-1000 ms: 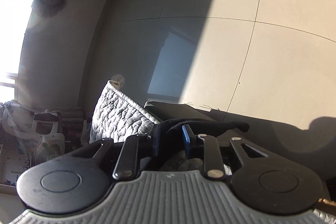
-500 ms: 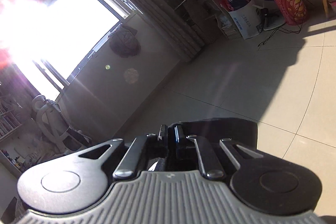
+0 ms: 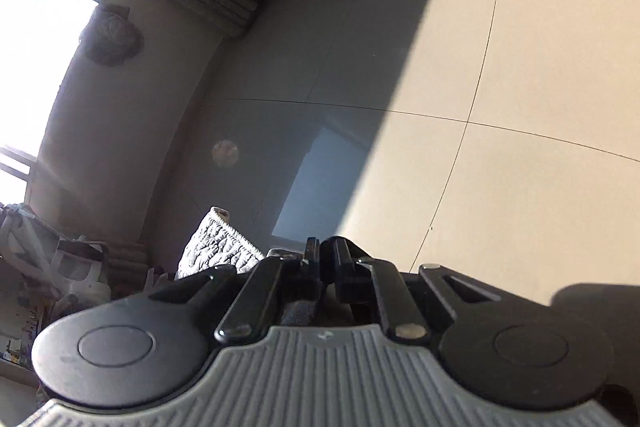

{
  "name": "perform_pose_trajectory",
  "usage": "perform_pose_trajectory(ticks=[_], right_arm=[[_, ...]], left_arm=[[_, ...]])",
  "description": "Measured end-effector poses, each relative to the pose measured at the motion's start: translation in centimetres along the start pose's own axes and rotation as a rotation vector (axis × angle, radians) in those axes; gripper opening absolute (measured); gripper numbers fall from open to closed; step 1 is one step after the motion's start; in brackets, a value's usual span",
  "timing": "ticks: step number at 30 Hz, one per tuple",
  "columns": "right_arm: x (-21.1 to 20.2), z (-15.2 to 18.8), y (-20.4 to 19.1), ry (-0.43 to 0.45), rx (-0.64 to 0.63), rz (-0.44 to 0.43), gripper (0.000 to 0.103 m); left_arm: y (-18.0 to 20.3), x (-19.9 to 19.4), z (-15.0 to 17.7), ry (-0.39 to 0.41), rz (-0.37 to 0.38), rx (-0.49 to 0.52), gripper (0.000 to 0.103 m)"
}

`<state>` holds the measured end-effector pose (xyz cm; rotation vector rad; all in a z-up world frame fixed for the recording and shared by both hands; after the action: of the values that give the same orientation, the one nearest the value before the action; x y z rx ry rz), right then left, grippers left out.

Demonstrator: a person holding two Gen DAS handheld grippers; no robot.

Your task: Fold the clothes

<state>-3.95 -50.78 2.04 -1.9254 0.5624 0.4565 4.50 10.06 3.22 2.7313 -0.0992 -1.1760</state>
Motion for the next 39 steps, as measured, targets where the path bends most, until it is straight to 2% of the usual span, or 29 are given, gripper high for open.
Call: perform_pose_trajectory(ticks=[3, 4, 6, 9, 11, 12, 14, 17, 20, 23, 25, 26, 27, 29, 31, 32, 35, 36, 38, 39], right_arm=[[-1.6, -0.6, -1.6, 0.07, 0.011, -0.107, 0.011], [-1.5, -0.5, -1.5, 0.073, 0.016, -0.102, 0.011], [-0.6, -0.1, -0.6, 0.05, 0.012, -0.039, 0.011], [2.4, 0.8, 3.0, -0.069, 0.04, 0.162, 0.011], [3.5, 1.2, 5.2, -0.14, 0.093, 0.228, 0.011], [3.7, 1.3, 5.7, -0.152, 0.117, 0.23, 0.011], [3.5, 1.1, 5.0, -0.128, 0.109, 0.213, 0.011], [2.1, 0.0, 2.1, -0.026, 0.035, 0.142, 0.011], [-0.2, -0.4, -2.0, 0.083, -0.059, 0.011, 0.011], [-3.6, 0.9, -8.7, 0.174, -0.282, -0.167, 0.011], [-6.9, 3.9, -13.3, 0.196, -0.509, -0.319, 0.011], [-9.0, 6.5, -15.3, 0.182, -0.652, -0.413, 0.011], [-10.9, 9.3, -17.1, 0.156, -0.791, -0.507, 0.011], [-13.6, 16.0, -19.0, 0.02, -1.086, -0.685, 0.012], [-14.9, 23.1, -18.8, -0.114, -1.416, -0.781, 0.012], [-14.9, 26.1, -18.0, -0.175, -1.557, -0.78, 0.012], [-12.6, 34.4, -13.6, -0.407, -1.976, -0.644, 0.012], [-12.1, 36.0, -11.9, -0.448, -2.089, -0.601, 0.012], [-11.5, 37.2, -9.7, -0.438, -2.245, -0.554, 0.012], [-11.7, 36.8, -9.8, -0.421, -2.249, -0.571, 0.013]], left_arm=[[0.0, 0.1, 0.0, -0.002, -0.003, 0.0, 0.053], [0.0, 0.1, 0.0, -0.002, -0.002, -0.001, 0.053], [0.0, 0.1, 0.1, -0.004, -0.001, -0.001, 0.054], [0.0, 0.1, 0.2, -0.004, 0.001, 0.001, 0.057], [-0.1, 0.1, 0.1, -0.003, -0.001, 0.0, 0.057], [-0.2, 0.1, 0.1, -0.003, -0.003, -0.002, 0.057], [-0.3, 0.2, 0.1, -0.004, -0.007, -0.005, 0.057], [-0.5, 0.4, 0.0, -0.005, -0.011, -0.008, 0.057], [-0.7, 0.3, -0.2, -0.001, -0.015, -0.02, 0.057], [-1.2, 0.2, -0.5, 0.007, -0.018, -0.047, 0.057], [-1.8, 0.1, -0.8, 0.013, -0.021, -0.075, 0.057], [-2.1, 0.0, -0.9, 0.018, -0.024, -0.09, 0.057], [-2.4, -0.1, -1.0, 0.022, -0.028, -0.102, 0.057], [-3.0, -0.2, -1.2, 0.03, -0.041, -0.121, 0.057], [-3.8, -0.3, -1.3, 0.032, -0.053, -0.147, 0.057], [-4.3, -0.3, -1.3, 0.03, -0.058, -0.165, 0.057], [-5.8, -0.5, -1.4, 0.027, -0.061, -0.224, 0.057], [-6.1, -0.6, -1.4, 0.029, -0.06, -0.239, 0.057], [-6.4, -0.8, -1.5, 0.031, -0.056, -0.247, 0.057], [-6.4, -0.9, -1.5, 0.031, -0.05, -0.246, 0.057]])
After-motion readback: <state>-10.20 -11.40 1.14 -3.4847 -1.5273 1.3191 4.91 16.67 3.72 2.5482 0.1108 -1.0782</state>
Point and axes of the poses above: each gripper's, at about its wrist camera, not at the fingertips, and x roughly the way its jaws point, y to its right, z to its underside, the point moved 3 cm from there along x, roughly the way its jaws point, and after that the axes turned 3 degrees about y, right-handed, at the moved point
